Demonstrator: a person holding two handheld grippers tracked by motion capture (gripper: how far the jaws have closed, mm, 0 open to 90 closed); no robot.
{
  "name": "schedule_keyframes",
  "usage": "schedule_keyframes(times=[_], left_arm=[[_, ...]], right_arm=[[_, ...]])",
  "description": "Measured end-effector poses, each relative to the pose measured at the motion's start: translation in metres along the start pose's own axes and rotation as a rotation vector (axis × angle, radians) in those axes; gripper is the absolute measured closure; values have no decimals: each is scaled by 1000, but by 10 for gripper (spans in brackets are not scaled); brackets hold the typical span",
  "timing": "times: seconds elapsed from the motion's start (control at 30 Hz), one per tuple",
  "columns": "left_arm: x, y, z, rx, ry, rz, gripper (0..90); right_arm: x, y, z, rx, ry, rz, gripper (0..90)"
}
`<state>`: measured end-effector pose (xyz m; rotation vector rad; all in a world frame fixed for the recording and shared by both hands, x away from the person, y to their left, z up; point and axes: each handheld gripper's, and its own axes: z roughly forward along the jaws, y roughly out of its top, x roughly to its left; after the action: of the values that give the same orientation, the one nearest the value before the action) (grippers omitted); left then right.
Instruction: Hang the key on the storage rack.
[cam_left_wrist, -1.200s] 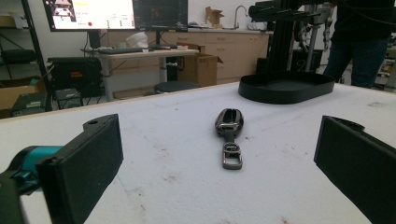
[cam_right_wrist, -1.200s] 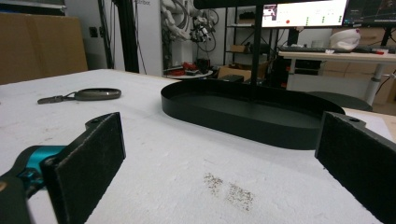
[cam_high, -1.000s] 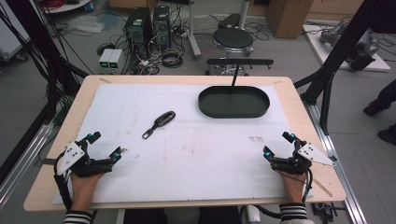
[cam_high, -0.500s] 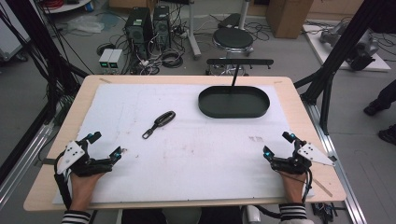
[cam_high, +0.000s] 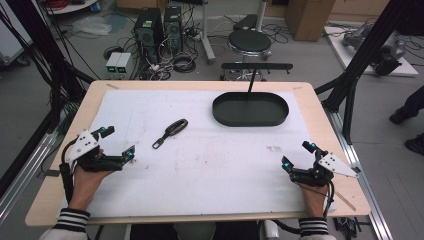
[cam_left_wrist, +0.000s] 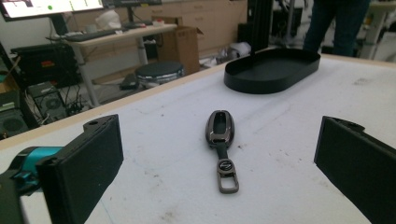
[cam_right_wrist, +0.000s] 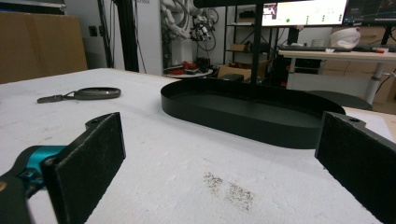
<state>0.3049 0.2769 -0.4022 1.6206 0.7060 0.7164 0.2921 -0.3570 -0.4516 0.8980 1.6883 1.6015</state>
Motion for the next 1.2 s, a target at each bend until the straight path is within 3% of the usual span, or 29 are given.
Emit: schedule_keyframes(times=[0.07, 0.13, 0.23, 0.3, 0.57, 0.63, 0.87, 1.0, 1.2], left_arm=[[3, 12, 9, 49, 1, 36, 17], [5, 16, 13, 68, -8, 31, 17], [9, 26, 23, 147, -39, 3, 17], [11, 33, 32, 190, -41, 21, 17], [14, 46, 55, 263, -51, 42, 17], [16, 51, 66, 316, -62, 54, 17], [19, 63, 87, 381, -77, 79, 17], [20, 69, 101, 445, -89, 101, 17], [20, 70, 115, 507, -105, 109, 17]], right_arm=[[0, 0, 0, 0, 1, 0, 6], [0, 0, 0, -1, 2, 0, 6], [0, 0, 0, -1, 3, 2, 6], [0, 0, 0, 1, 2, 8, 6], [0, 0, 0, 0, 4, 7, 6], [0, 0, 0, -3, 5, 2, 6], [0, 0, 0, -1, 4, 2, 6], [0, 0, 0, -1, 5, 2, 6], [1, 0, 0, 3, 8, 10, 6]])
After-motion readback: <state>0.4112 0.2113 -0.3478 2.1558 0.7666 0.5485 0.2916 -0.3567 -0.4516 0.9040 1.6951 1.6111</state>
